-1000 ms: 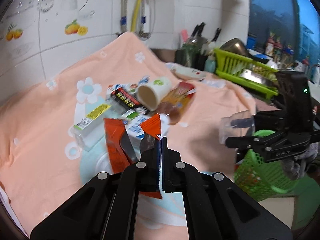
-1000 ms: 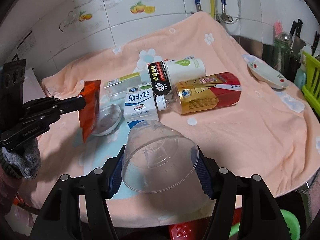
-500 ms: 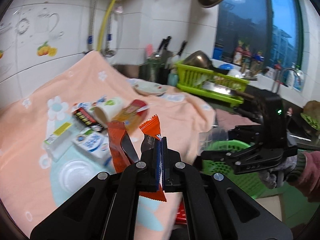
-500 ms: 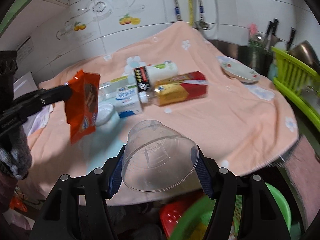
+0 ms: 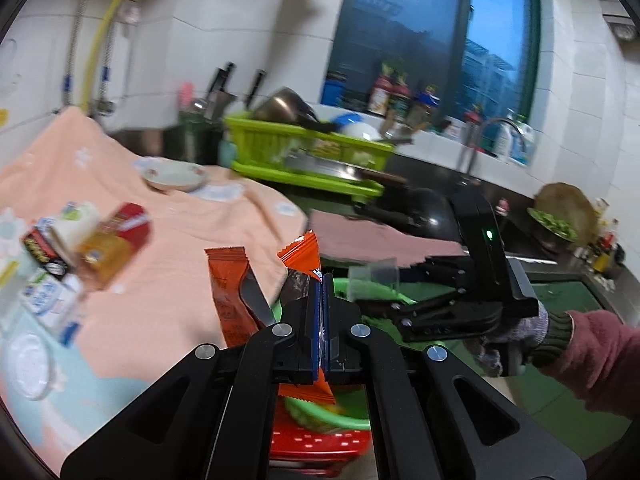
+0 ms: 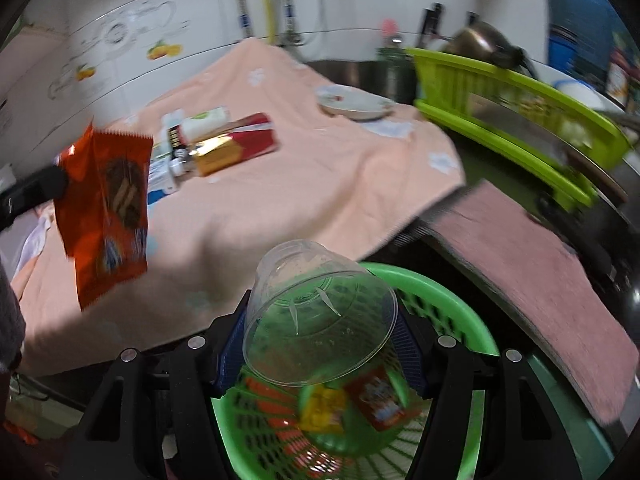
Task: Collect trash
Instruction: 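Drop the orange wrapper into the green basket while the right tool drops the clear cup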
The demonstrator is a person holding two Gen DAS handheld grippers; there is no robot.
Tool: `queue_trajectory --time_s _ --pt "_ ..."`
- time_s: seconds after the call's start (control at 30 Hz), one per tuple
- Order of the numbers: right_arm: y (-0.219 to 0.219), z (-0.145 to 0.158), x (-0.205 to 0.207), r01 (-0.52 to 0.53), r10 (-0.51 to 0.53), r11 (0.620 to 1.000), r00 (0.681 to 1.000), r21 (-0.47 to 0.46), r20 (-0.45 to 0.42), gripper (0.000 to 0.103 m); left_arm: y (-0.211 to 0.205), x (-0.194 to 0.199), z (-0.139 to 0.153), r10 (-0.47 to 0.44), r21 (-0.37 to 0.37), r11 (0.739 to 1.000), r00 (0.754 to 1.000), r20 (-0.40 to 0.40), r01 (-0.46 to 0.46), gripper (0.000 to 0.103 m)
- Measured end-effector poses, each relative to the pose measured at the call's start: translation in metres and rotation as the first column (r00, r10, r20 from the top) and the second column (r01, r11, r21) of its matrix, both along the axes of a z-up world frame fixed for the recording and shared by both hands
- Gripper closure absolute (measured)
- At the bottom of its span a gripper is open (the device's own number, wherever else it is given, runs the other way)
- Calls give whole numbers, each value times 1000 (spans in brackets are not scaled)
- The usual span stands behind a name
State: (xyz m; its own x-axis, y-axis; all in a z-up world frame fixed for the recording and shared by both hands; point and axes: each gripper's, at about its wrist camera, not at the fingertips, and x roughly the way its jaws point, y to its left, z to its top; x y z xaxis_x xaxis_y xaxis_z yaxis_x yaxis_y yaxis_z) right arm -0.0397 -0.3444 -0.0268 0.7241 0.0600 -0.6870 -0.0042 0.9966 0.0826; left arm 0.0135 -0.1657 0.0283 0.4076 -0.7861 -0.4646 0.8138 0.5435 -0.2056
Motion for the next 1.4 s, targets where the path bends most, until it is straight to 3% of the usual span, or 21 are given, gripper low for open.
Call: queue_trajectory --time_s 0.2,0.4,0.5,0.57,0.63,0.8,0.9,1.17,1.4 --pt "-30 -3 -23 73 -73 997 997 5 2 41 -39 -13 -19 -88 5 996 995 -50 88 103" --pt "-42 -6 -32 97 -97 995 995 16 4 41 -66 -19 -46 -116 55 991 989 -92 122 101" --pt "-44 -8 -32 97 -97 995 995 20 0 41 -72 -16 -59 -115 78 989 985 -129 126 87" --pt "-44 -10 -32 96 -96 995 995 24 -2 41 -71 -13 -63 -103 82 990 985 -138 115 62" --pt "-44 -12 -31 94 -94 995 996 27 -5 41 -69 -11 -66 -98 77 991 985 -144 110 56" --pt "-39 -15 -27 84 -83 996 996 28 -12 41 -62 -8 -66 -91 78 991 984 -156 105 53" --pt "-39 -16 -25 80 -80 996 997 30 -14 41 -61 -10 -66 -101 76 991 983 -152 113 41" --pt "-35 -22 -26 73 -72 997 997 36 -32 41 -56 -12 -66 -69 106 991 989 -129 83 38" --pt "-20 -47 -28 43 -39 998 994 41 -101 41 -26 -7 -58 7 105 994 994 -112 5 33"
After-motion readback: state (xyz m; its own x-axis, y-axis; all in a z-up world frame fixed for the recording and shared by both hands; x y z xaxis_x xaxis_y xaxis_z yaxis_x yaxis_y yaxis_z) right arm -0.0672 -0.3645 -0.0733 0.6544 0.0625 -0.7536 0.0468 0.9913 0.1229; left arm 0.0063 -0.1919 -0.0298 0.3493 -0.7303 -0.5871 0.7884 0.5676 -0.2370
